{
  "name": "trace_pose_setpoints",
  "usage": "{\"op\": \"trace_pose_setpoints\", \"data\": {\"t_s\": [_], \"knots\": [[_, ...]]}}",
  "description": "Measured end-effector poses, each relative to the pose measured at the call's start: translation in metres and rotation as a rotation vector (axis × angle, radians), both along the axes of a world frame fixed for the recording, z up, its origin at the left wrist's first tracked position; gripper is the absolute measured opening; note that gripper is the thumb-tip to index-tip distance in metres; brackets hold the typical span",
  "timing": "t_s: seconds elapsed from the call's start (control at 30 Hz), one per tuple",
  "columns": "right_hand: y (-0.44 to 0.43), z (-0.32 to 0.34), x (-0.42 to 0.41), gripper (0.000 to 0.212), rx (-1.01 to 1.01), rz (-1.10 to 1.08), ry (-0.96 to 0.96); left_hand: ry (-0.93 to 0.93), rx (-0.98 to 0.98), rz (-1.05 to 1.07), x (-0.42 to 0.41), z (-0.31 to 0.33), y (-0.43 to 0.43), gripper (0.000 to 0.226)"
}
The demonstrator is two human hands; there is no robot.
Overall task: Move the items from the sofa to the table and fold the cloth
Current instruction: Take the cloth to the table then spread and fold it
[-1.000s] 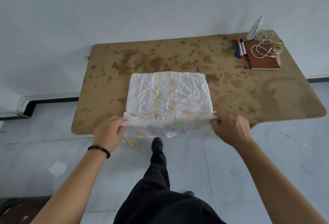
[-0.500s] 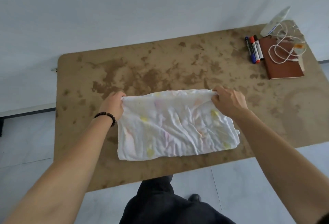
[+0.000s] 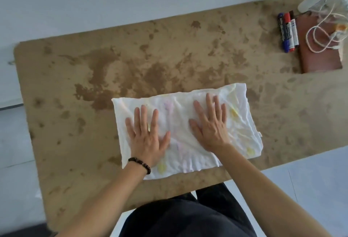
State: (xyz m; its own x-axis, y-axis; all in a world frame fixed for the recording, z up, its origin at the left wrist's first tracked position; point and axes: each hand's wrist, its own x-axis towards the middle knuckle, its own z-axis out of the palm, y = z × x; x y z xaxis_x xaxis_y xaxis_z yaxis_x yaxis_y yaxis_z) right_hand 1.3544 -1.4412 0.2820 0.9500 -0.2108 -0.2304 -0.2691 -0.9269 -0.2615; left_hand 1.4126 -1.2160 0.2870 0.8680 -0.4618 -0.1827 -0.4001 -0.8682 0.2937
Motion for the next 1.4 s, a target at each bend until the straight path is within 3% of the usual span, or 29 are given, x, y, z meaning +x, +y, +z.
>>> {"op": "trace_pose_setpoints", "data": {"t_s": [0.1, 0.23, 0.3, 0.4, 0.47, 0.53, 0.63, 0.8, 0.97, 1.13, 1.4], "knots": [[-0.011, -0.013, 0.012, 0.078, -0.086, 0.027, 0.191, 0.081, 0.172, 0.002, -0.018, -0.02, 0.02, 0.088], [-0.023, -0.011, 0.028, 0.082, -0.097, 0.058, 0.244, 0.099, 0.231, -0.044, -0.027, -0.019, 0.033, 0.085], [-0.017, -0.005, 0.022, 0.078, -0.063, 0.035, 0.211, 0.107, 0.205, 0.026, -0.033, -0.012, 0.028, 0.082], [0.003, 0.011, -0.008, 0.069, -0.011, -0.015, 0.016, 0.087, 0.151, 0.108, -0.058, 0.001, 0.014, 0.078], [0.01, 0.015, -0.044, 0.069, 0.012, 0.107, -0.061, 0.087, 0.18, 0.113, -0.077, 0.0, 0.012, 0.079], [-0.01, 0.007, -0.079, 0.078, -0.047, 0.206, 0.056, 0.124, 0.252, 0.135, -0.081, -0.008, 0.018, 0.085], [-0.055, -0.006, -0.091, 0.09, -0.146, 0.145, 0.279, 0.144, 0.303, 0.111, -0.069, -0.024, 0.029, 0.088], [-0.045, 0.0, -0.089, 0.096, -0.096, 0.114, 0.251, 0.104, 0.246, 0.137, -0.084, -0.014, 0.027, 0.095], [-0.045, 0.012, -0.034, 0.074, -0.072, 0.081, -0.011, -0.062, 0.171, 0.023, -0.022, -0.002, -0.002, 0.076], [-0.086, -0.005, 0.026, 0.093, -0.123, -0.059, 0.238, 0.028, 0.272, 0.162, 0.048, -0.025, 0.001, 0.081], [-0.093, -0.015, 0.026, 0.095, -0.141, -0.062, 0.23, -0.009, 0.246, 0.199, 0.052, -0.033, 0.004, 0.078]]}}
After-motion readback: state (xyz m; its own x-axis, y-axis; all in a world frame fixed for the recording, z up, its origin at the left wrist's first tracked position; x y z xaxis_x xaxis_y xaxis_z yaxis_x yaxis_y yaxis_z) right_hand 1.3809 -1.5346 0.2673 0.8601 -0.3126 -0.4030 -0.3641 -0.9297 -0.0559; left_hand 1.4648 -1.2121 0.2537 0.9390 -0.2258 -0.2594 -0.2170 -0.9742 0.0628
